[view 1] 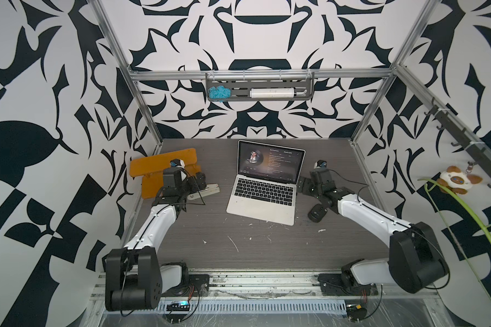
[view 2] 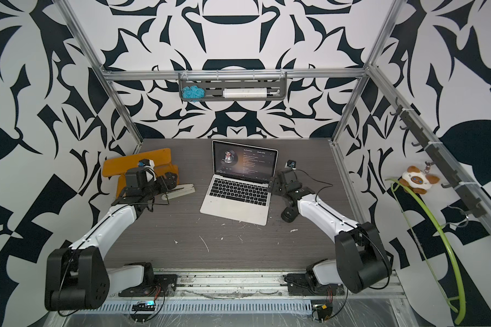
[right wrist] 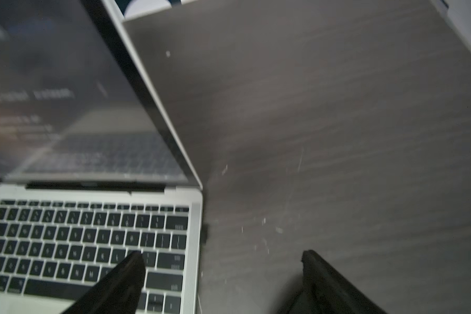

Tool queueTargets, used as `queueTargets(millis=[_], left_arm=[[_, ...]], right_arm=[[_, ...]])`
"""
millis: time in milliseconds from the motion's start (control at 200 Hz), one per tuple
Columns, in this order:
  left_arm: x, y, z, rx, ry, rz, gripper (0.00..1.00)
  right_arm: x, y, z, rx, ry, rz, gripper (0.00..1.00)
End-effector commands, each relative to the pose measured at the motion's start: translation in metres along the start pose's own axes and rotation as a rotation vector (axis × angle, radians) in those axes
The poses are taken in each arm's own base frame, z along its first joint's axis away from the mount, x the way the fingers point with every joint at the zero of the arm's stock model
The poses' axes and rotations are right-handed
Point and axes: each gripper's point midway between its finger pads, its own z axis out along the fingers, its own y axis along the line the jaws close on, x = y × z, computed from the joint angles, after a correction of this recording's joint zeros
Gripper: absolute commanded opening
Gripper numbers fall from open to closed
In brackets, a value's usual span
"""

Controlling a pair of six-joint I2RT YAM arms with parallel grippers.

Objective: Remove the wireless mouse receiver from the laptop
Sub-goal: Pick up the mouse from the center of the board.

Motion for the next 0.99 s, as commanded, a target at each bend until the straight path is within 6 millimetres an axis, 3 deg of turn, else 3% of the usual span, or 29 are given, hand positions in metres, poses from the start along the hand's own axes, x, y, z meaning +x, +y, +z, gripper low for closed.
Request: queueTargets(millis=[0,155,355,530,810,990], left_arm=[[0.021,-0.042,-0.015,0.132,0.069,0.007,0.99],[0.051,-0.097,-0.024,0.258,0.124,0.098,0.99],[0.086,-0.136,-0.021,0.329,0.196,0.176,0.99],[0.097,-0.146,-0.019,0.347,0.224,0.207,0.99],[0.099,-0.140,-0.018,0.327,0.225,0.220,0.99],[0.105,-0.138,-0.014,0.319,0.243,0.227,0.99]], right_arm=[[0.033,-0.045,-0.019,0.213,0.038,0.106,0.95],[0.068,-0.064,-0.024,0.276,0.070,0.147,0.95],[0.091,-0.064,-0.017,0.262,0.112,0.184,0.91],[0.096,-0.058,-0.006,0.246,0.130,0.184,0.91],[0.101,-0.053,0.009,0.267,0.159,0.152,0.90],[0.107,-0.051,0.018,0.271,0.174,0.146,0.82]])
